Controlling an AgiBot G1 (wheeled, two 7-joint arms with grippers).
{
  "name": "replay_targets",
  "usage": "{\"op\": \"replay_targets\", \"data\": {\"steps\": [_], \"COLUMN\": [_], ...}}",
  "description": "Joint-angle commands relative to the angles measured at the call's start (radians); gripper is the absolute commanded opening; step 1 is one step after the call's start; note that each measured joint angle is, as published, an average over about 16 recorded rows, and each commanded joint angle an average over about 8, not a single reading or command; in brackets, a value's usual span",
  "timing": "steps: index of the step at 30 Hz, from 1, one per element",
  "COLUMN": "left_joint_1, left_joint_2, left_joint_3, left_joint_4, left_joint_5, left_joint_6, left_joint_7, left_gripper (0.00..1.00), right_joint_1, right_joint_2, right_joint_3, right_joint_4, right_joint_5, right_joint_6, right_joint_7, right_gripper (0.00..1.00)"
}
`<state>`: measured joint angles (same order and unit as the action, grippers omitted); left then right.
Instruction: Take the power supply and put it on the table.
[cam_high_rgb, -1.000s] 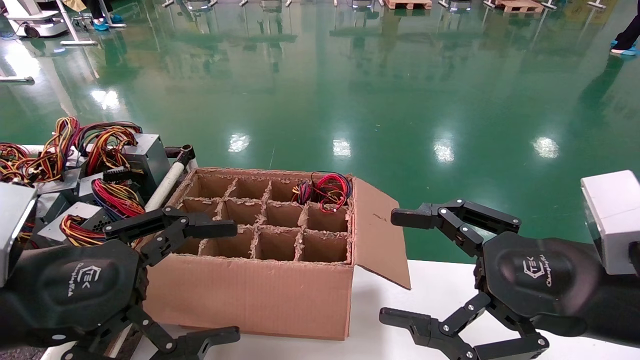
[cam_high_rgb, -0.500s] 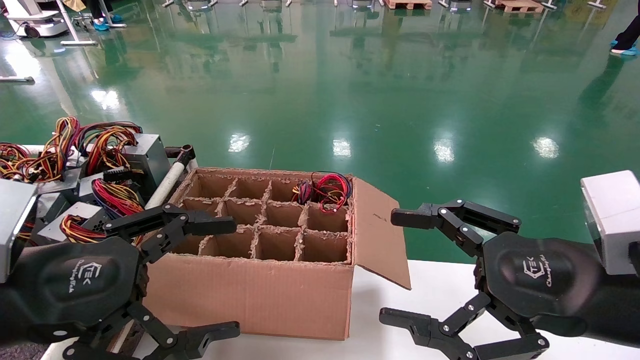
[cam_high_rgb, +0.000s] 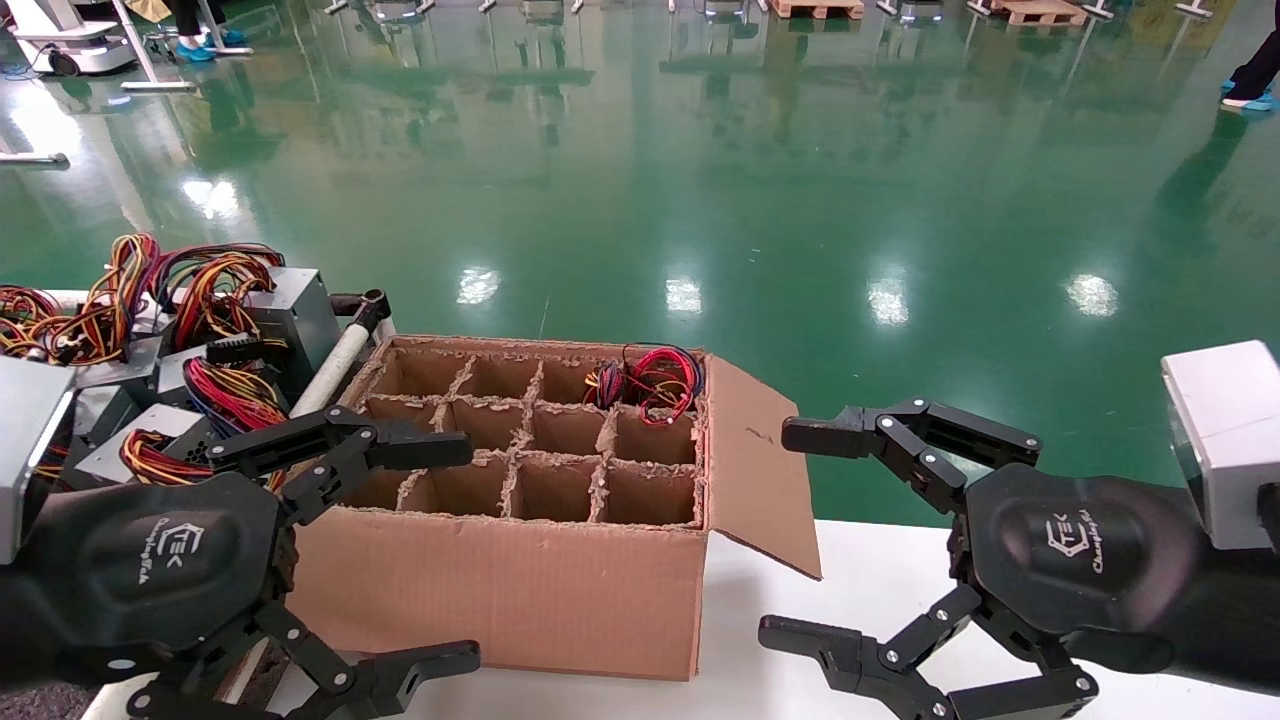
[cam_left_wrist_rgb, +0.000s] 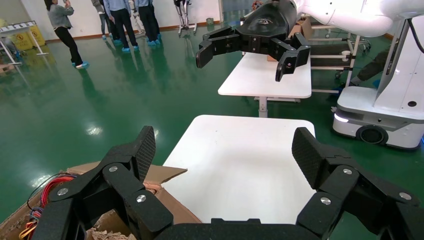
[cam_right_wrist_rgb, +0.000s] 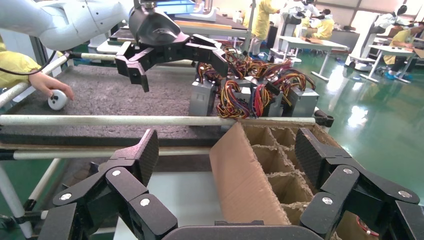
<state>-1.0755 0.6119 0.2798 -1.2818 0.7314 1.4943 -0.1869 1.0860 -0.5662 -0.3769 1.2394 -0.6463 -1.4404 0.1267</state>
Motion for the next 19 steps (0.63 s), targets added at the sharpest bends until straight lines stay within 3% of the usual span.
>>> {"op": "replay_targets", "data": {"steps": [1, 19], "left_joint_1": [0.000, -0.001], "left_joint_2": [0.000, 0.000], "left_joint_3": [0.000, 0.000], "left_joint_4": [0.000, 0.001], "left_joint_5": [0.000, 0.000], "left_joint_6": [0.000, -0.001], "left_joint_7": [0.000, 0.000], "left_gripper": [1.00, 1.00], "right_joint_1": [0.000, 0.000], "right_joint_2": [0.000, 0.000], "right_joint_3": [0.000, 0.000], "right_joint_4": [0.000, 0.000], "right_joint_5": [0.000, 0.000], "right_joint_6": [0.000, 0.000], "right_joint_7": [0.000, 0.000], "right_gripper": [1.00, 1.00]}}
